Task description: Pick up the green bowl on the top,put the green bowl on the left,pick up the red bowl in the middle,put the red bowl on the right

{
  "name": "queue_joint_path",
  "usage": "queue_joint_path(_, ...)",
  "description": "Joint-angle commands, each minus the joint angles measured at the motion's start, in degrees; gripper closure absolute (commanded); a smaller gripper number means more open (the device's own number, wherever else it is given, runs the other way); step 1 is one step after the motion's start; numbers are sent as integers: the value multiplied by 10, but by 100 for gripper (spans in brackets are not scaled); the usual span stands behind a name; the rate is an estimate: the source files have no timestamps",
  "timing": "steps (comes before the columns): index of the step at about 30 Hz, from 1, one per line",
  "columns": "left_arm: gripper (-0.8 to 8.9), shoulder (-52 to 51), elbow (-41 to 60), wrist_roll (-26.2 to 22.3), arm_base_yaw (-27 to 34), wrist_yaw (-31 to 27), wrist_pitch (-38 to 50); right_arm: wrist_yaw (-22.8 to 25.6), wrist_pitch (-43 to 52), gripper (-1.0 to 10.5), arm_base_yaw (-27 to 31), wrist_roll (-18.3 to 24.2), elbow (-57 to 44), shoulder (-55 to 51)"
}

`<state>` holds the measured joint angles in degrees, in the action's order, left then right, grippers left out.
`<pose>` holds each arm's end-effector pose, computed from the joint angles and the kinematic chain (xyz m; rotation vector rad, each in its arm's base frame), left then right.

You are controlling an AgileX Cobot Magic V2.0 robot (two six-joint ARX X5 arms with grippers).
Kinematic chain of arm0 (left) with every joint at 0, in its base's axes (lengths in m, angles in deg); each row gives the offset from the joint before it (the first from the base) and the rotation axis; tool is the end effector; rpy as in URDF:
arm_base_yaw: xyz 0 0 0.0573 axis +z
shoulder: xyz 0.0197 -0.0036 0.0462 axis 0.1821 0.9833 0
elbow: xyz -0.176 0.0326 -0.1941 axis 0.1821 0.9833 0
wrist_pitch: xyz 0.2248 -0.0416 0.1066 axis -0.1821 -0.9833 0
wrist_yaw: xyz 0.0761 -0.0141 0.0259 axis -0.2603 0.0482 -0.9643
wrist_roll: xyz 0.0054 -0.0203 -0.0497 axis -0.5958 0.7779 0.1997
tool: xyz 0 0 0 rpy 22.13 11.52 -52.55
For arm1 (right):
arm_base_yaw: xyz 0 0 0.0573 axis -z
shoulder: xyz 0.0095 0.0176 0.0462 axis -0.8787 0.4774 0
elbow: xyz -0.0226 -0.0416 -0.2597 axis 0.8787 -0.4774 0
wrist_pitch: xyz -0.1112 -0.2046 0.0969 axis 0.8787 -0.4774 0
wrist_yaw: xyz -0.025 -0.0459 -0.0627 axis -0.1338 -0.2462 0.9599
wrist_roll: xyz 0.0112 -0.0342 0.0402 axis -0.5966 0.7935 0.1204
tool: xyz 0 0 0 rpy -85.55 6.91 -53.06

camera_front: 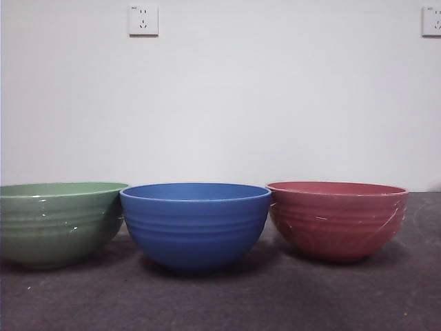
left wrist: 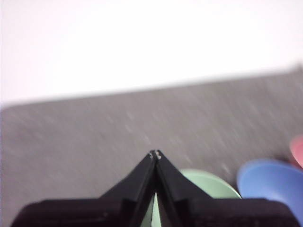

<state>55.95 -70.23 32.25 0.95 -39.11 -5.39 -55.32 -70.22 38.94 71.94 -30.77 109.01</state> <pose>0.0495 -0.0092 0.2919 0.0092 0.1125 -0.1998 0.1161 0.0433 0.2864 0.0682 0.2460 0.2150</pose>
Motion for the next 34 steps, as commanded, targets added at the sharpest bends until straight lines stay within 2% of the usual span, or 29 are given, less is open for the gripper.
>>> queue_joint_path(1, 816, -42, 66, -5, 34, -9, 38, 2, 3, 945, 0, -5, -2, -1)
queue_joint_path(10, 817, -67, 275, -14, 61, -3, 223, 2, 3, 945, 0, -5, -2, -1)
queue_joint_path(13, 817, -77, 328, -11, 61, 0, 255, 2, 3, 945, 0, -5, -2, -1)
queue_joint_path(19, 817, -85, 340, 5, 64, 1, 215, 2, 3, 945, 0, -5, -2, -1)
queue_joint_path(34, 816, -84, 340, 5, 65, -2, 217, 2, 3, 945, 0, -5, -2, -1)
